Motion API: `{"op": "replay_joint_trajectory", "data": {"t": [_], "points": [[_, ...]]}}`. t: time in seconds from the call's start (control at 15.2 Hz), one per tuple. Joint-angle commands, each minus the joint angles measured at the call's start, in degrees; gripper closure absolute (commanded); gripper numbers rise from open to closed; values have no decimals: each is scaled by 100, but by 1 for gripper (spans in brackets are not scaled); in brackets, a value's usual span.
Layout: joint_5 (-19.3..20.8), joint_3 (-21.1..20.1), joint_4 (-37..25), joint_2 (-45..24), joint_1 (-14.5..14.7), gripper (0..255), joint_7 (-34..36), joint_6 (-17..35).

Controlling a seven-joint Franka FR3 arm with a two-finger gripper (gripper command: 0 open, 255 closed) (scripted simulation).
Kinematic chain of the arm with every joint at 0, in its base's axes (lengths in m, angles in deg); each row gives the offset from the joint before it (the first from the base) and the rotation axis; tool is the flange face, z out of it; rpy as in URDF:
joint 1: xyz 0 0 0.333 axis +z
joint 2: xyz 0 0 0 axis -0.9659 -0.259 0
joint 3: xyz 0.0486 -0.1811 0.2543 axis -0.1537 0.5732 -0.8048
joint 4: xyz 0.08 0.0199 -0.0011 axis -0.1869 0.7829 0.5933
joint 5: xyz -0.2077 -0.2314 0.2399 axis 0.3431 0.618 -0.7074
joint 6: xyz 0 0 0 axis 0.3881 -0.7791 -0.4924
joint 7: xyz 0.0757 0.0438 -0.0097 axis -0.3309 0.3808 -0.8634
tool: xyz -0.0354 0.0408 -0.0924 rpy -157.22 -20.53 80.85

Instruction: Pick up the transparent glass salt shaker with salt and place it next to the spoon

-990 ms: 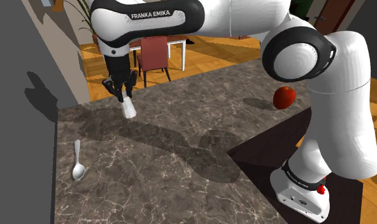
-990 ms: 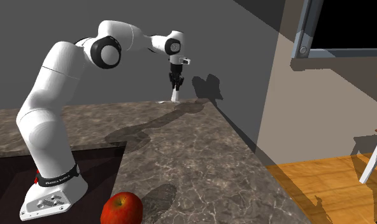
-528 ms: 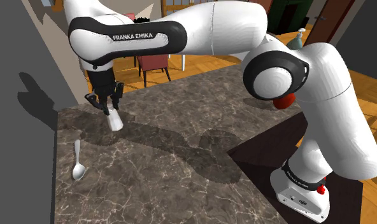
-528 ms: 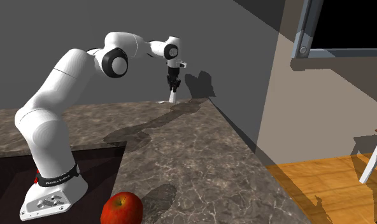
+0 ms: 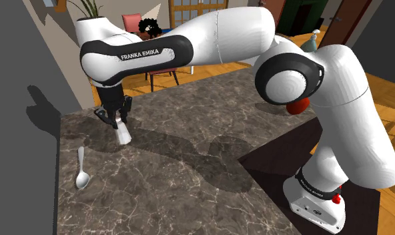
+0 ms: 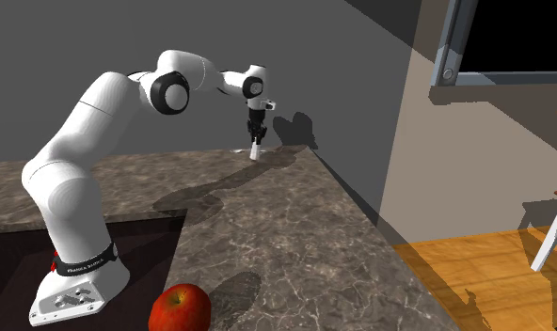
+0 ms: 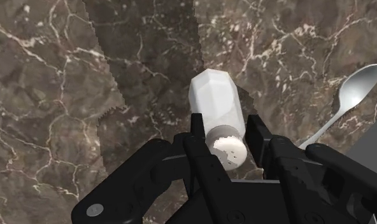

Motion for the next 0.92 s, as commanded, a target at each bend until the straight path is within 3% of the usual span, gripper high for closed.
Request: {"op": "replay_joint_trajectory", "data": {"t": [0.0, 0.59, 0.66, 0.86], "points": [[-2, 1, 96, -33, -4, 255, -15, 132], [-3, 1, 158, -45, -4, 255, -21, 206], [-3, 1, 158, -45, -4, 0, -20, 206], [-3, 1, 157, -45, -4, 0, -20, 205]]}}
